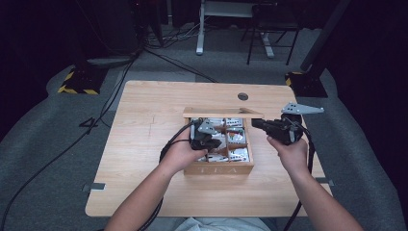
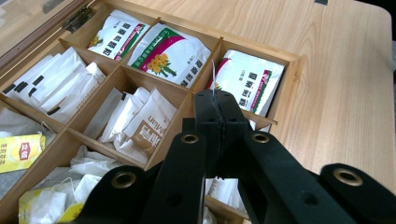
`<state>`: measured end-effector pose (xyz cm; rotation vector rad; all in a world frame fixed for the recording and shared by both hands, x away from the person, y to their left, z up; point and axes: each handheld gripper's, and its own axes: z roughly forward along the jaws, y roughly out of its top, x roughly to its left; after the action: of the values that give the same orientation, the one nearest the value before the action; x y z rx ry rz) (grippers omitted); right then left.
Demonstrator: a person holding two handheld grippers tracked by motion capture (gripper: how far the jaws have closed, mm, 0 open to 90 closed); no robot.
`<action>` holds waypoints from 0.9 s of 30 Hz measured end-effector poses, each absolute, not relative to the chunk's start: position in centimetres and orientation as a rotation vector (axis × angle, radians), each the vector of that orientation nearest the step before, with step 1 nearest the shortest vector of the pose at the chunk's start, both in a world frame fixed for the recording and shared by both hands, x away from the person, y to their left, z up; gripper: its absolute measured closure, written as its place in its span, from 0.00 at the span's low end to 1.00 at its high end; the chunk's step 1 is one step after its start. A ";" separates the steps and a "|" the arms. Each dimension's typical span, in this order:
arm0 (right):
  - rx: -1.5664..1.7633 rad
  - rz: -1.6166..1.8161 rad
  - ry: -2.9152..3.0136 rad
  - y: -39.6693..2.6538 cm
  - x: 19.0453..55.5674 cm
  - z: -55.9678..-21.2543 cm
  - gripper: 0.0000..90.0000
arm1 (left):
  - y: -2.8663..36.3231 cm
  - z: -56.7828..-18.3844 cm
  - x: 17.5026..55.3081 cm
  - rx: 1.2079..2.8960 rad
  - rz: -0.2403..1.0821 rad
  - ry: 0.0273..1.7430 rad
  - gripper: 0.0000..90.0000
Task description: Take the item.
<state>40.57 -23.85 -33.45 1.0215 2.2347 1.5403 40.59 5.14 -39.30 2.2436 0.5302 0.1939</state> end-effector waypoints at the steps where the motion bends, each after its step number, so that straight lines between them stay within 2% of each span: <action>1: 1.021 1.538 2.234 -23.8 40.6 -33.4 1.00 | 5.2 -39.3 40.5 2.238 0.192 0.533 1.00; 27: 1.021 1.538 2.229 -23.8 40.5 -33.3 1.00 | 7.8 -37.1 37.5 2.211 0.207 0.515 1.00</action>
<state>40.52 -23.82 -33.26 1.0214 2.2288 1.5382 37.54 7.80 -37.14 2.2115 0.5155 0.2072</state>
